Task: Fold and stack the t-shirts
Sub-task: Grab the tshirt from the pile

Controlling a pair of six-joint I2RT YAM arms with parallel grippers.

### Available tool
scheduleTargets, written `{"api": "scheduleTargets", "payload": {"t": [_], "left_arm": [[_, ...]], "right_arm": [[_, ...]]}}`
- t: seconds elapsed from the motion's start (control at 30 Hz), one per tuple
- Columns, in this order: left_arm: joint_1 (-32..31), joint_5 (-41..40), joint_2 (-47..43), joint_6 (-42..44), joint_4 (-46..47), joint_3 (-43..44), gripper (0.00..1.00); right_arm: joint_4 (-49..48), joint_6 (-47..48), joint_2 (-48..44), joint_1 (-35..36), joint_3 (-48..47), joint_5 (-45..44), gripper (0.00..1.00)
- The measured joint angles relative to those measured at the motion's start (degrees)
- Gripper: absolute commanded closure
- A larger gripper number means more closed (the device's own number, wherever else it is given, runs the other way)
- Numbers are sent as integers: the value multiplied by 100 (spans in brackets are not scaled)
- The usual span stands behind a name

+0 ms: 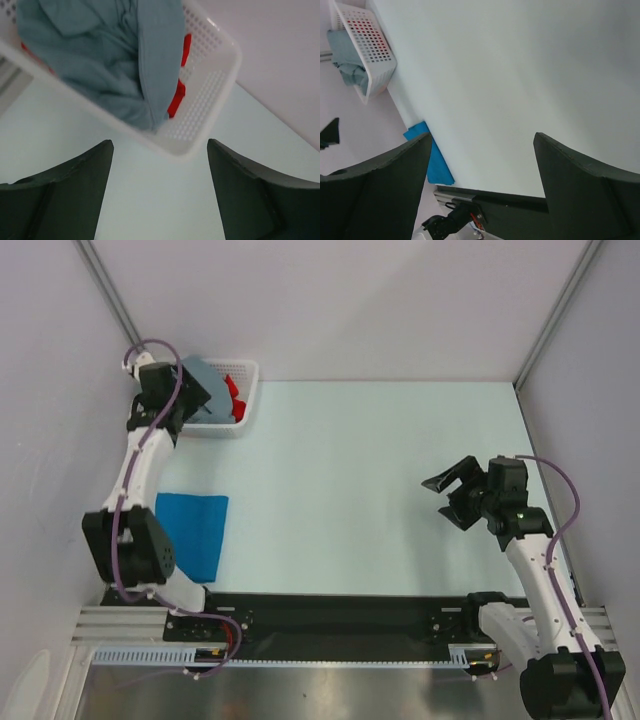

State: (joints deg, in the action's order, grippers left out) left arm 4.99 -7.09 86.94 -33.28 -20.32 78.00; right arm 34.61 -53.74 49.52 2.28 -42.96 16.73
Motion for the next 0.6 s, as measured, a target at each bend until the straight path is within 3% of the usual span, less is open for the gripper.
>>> {"api": "scheduleTargets", "payload": {"t": [0.1,0.3,0.43,0.6], "left_arm": [[114,-72,1298,345,-46,1368,29],[170,-52,3552,682,-195,3523,30],[181,-131,4391,647,-422,4288,30],[190,-291,4603,479,-551,4378,31]], "right_arm": [[-35,107,199,-94,-101,-138,12],[-52,153,507,-518,-155,-317,13],[-66,136,603,-715,-155,-396,14],[-131,98,688,-769,-166,-448,14]]}}
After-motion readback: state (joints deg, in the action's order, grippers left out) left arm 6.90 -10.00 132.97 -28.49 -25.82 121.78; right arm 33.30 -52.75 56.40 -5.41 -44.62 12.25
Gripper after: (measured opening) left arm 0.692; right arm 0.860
